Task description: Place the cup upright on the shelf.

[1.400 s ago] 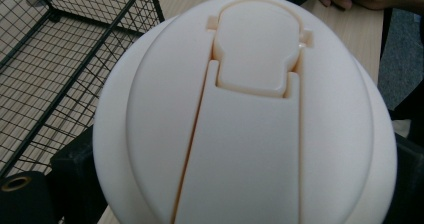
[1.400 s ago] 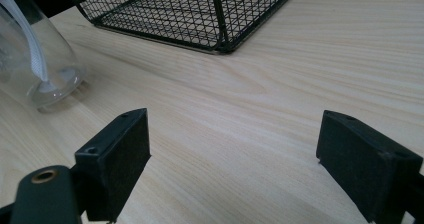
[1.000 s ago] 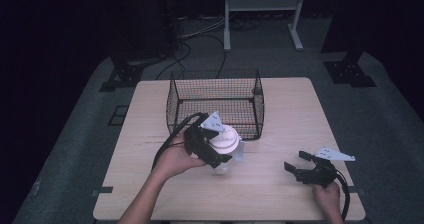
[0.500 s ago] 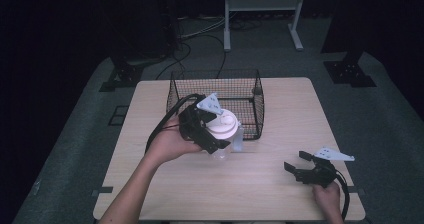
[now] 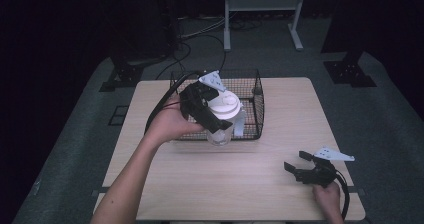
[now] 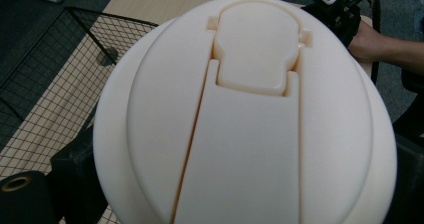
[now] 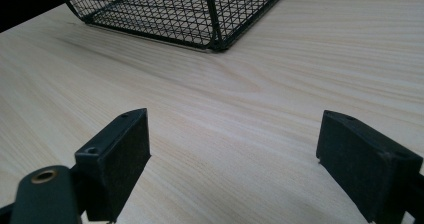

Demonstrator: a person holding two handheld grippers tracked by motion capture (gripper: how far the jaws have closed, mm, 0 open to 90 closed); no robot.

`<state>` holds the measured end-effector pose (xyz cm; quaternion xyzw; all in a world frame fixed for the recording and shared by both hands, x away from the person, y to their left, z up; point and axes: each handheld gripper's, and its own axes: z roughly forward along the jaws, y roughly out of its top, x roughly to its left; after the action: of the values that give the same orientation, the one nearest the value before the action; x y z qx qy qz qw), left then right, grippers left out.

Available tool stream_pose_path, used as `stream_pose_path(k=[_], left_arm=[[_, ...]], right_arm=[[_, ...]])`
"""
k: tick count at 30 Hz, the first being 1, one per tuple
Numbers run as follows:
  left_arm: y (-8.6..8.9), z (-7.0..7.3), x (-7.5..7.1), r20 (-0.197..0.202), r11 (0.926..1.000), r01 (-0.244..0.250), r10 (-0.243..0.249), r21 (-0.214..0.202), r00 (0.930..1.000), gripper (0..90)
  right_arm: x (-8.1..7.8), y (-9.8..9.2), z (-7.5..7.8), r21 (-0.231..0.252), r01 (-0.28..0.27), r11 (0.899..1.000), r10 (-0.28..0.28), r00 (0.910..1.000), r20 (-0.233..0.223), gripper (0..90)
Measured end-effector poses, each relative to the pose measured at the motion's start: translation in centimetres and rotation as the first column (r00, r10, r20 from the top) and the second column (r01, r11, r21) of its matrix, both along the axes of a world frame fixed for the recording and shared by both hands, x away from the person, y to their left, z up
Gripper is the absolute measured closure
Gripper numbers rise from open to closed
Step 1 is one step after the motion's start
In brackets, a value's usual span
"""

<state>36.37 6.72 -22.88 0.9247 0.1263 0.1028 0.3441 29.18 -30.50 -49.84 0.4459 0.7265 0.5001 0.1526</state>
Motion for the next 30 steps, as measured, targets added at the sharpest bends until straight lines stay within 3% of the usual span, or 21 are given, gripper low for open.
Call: stream_pose_path(k=[15, 22, 30], left_arm=[[-0.2, 2.3, 3.4, -0.005, 0.9977, -0.054, 0.054, 0.04, 0.9985, 5.3], [-0.6, 2.4, 4.8, -0.016, 0.9933, -0.083, 0.085, 0.08, 0.9962, 5.3], [-0.6, 2.0, 6.3, -0.027, 0.991, -0.123, 0.125, 0.051, 0.9918, 5.3]], right_arm=[[0.0, -0.1, 0.0, 0.003, 0.003, 1.0, -0.003, 1.0, 0.005, 12.9], [0.0, -0.1, 0.0, 0.005, 0.003, 1.0, -0.003, 1.0, 0.007, 12.9], [0.0, 0.1, 0.0, -0.007, -0.003, 1.0, 0.003, 1.0, 0.007, 12.9]])
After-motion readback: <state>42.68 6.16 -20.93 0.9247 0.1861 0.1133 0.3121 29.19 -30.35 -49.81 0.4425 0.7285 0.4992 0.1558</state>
